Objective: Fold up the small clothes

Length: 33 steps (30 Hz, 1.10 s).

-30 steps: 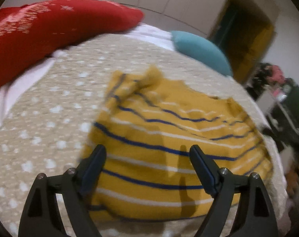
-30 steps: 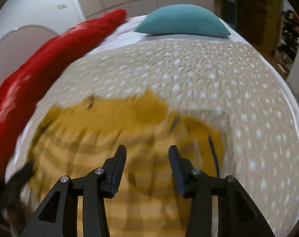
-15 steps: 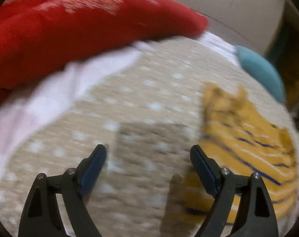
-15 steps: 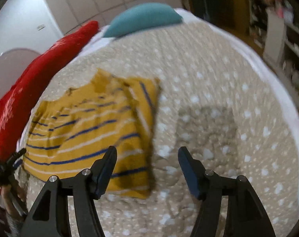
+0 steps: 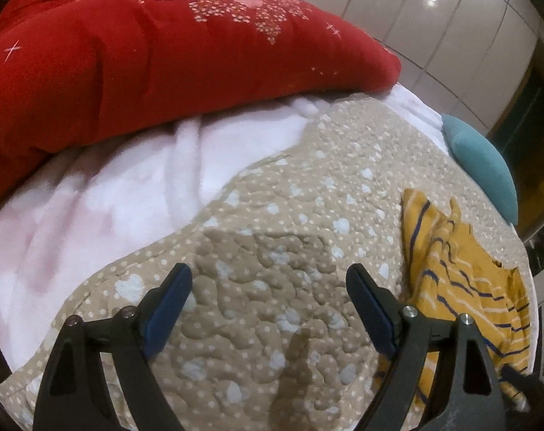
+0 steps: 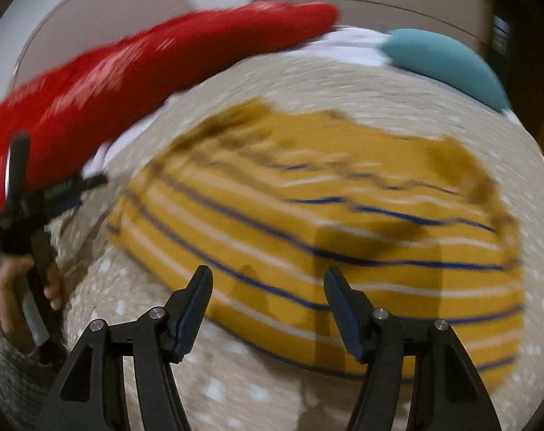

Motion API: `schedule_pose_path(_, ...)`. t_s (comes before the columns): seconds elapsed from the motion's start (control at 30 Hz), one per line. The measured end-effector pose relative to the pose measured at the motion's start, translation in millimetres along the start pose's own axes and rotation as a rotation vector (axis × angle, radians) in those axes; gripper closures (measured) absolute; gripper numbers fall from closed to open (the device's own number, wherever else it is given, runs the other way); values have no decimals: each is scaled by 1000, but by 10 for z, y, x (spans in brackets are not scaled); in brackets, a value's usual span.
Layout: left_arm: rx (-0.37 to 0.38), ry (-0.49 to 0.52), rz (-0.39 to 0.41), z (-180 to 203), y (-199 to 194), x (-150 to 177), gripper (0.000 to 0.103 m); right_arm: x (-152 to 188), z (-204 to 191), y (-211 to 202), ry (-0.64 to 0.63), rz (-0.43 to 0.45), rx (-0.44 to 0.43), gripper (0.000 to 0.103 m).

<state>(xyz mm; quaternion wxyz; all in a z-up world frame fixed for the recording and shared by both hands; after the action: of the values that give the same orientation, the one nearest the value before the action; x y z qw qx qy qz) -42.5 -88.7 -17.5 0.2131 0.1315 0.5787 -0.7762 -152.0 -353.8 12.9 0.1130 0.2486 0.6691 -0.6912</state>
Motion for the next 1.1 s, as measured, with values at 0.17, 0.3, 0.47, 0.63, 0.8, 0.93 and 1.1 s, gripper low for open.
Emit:
schedule_pose_path(0.17, 27, -48, 0, -132, -3, -53, 16, -110, -543, 336, -118, -29, -24, 34)
schedule_pose_path(0.3, 52, -77, 0, -237, -27, -84, 16, -109, -963, 507, -267, -24, 48, 34)
schedule_pose_path(0.47, 71, -99, -7, -320, -17, -92, 16, -67, -1191, 672, -416, 12, 207, 34)
schedule_pose_path(0.63, 77, -130, 16, -407, -68, -142, 16, -189, -1388, 811, -523, 57, 360, 35)
schedule_pose_path(0.8, 80, -173, 27, -539, -97, -157, 16, -410, -1503, 955, -560, 81, 417, 35)
schedule_pose_path(0.93, 95, -199, 11, -599, -53, -155, 16, -516, -1487, 1014, -527, 83, 394, 41)
schedule_pose_path(1.1, 103, -197, 10, -585, -42, -147, 16, -508, -1488, 1026, -519, 97, 396, 61)
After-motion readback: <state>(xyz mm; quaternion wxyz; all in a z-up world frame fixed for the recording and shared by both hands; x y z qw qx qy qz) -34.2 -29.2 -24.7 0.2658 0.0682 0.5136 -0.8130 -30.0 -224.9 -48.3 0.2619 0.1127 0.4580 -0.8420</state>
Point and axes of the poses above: each gripper's, at about its wrist camera, not at the fingertips, and y roughly the way its jaws point, z to its right, x to its underside, the point moved 6 cm from there along y, roughly the way its jaws point, and after that the axes turned 9 degrees about -z, right-handed, at the moved point
